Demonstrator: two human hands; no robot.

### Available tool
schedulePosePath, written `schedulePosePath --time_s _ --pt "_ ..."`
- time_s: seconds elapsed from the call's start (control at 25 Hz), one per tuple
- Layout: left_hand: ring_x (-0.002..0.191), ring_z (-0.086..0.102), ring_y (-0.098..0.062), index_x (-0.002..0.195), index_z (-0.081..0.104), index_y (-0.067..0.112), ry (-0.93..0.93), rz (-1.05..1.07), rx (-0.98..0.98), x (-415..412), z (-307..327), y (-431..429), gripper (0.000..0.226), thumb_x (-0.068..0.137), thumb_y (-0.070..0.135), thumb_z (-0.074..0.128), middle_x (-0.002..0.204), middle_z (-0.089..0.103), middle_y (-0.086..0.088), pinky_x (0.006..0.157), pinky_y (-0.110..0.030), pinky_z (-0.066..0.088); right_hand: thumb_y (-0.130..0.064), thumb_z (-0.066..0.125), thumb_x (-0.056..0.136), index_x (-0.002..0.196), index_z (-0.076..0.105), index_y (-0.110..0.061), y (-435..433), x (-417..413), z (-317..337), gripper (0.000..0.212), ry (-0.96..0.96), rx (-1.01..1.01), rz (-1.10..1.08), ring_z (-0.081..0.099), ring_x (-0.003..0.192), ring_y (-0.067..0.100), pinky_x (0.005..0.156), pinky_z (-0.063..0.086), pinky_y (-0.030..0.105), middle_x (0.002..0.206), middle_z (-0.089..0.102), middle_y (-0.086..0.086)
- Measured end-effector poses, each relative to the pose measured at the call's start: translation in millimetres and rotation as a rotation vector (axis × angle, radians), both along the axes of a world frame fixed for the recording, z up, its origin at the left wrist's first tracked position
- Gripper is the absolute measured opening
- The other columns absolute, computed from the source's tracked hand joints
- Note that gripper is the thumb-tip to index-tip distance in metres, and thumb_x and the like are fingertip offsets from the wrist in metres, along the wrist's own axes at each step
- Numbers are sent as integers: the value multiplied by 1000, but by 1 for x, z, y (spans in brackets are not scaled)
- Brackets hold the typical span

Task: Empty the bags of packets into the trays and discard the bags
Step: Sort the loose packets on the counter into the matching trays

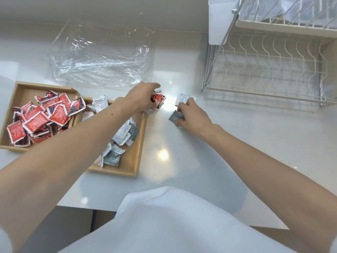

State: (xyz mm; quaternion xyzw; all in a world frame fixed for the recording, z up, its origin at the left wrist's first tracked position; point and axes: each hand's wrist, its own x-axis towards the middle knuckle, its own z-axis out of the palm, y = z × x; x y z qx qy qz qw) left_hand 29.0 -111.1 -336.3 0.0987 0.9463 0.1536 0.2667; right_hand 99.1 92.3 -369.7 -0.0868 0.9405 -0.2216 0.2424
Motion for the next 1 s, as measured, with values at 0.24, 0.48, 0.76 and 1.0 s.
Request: schedulePosePath --time_s 0.24,0.48,0.76,1.0 --pt "101 57 -38 123 57 4 -15 -114 -84 -10 -6 3 61 69 14 84 118 53 -19 78 -36 44 -27 72 81 122 52 -12 17 -10 3 48 40 -162 -109 57 102 32 77 43 36 110 63 11" --pt "96 55 -37 114 55 6 57 -211 -87 -5 -2 5 56 68 17 84 110 58 -17 68 -39 44 -25 70 82 100 44 -7 18 -39 2 37 14 4 -80 53 96 37 68 36 36 103 50 15" --pt "97 51 -35 113 66 14 169 -123 -9 22 0 2 36 80 26 75 96 72 -11 74 -38 38 -28 74 76 109 50 -8 14 -40 2 45 34 68 -92 54 97 34 70 47 39 112 50 12" --pt "80 66 -21 98 69 16 162 509 455 73 27 -23 30 74 28 81 86 72 -1 72 -34 51 -24 75 74 108 57 -17 10 -12 9 39 -76 -222 -372 60 92 25 73 49 34 102 66 5"
